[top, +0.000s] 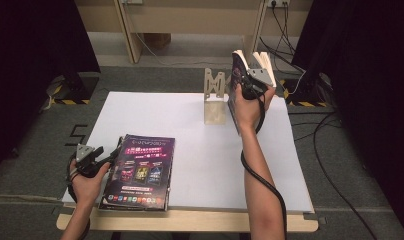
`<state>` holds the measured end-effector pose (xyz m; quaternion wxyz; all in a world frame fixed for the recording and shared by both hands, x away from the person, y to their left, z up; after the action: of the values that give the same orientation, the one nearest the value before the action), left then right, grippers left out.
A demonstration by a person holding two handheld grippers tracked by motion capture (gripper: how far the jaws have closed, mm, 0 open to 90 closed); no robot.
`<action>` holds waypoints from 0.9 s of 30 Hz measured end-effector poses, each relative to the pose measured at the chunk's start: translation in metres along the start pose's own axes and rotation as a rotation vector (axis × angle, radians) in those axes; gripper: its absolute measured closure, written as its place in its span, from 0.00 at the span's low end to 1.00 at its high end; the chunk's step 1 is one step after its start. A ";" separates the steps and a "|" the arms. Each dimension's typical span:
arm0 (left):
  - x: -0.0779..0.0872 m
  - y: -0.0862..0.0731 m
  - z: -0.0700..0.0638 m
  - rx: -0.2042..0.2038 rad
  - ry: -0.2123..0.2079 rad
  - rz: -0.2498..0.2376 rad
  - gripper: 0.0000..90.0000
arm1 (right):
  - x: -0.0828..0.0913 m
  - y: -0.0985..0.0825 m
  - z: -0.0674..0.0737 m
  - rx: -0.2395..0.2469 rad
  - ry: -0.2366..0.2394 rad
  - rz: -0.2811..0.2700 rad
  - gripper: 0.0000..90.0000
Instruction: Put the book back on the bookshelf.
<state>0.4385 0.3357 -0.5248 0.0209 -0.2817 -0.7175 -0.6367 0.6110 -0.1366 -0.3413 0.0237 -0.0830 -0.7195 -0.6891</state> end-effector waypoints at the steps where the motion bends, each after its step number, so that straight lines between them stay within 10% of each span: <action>1: 0.000 0.000 0.000 0.001 0.001 0.001 0.40 | 0.001 0.000 0.001 -0.006 0.003 0.001 0.83; 15: 0.000 0.000 0.000 -0.002 0.001 0.001 0.40 | 0.011 -0.004 0.003 0.005 0.029 -0.003 0.74; 27: 0.000 0.000 0.000 0.001 0.001 0.002 0.40 | 0.010 -0.006 0.006 -0.024 0.020 0.067 0.92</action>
<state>0.4384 0.3358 -0.5249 0.0219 -0.2822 -0.7175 -0.6364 0.6006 -0.1295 -0.3459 0.0529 -0.1002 -0.7077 -0.6973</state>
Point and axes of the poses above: each handheld gripper's, and its own axes: x roughly backward along the jaws, y roughly out of its top, z roughly to its left, the point moved 6 cm from there along -x, roughly forward along the jaws, and after that the axes turned 10 degrees about -y, right-handed, at the moved point
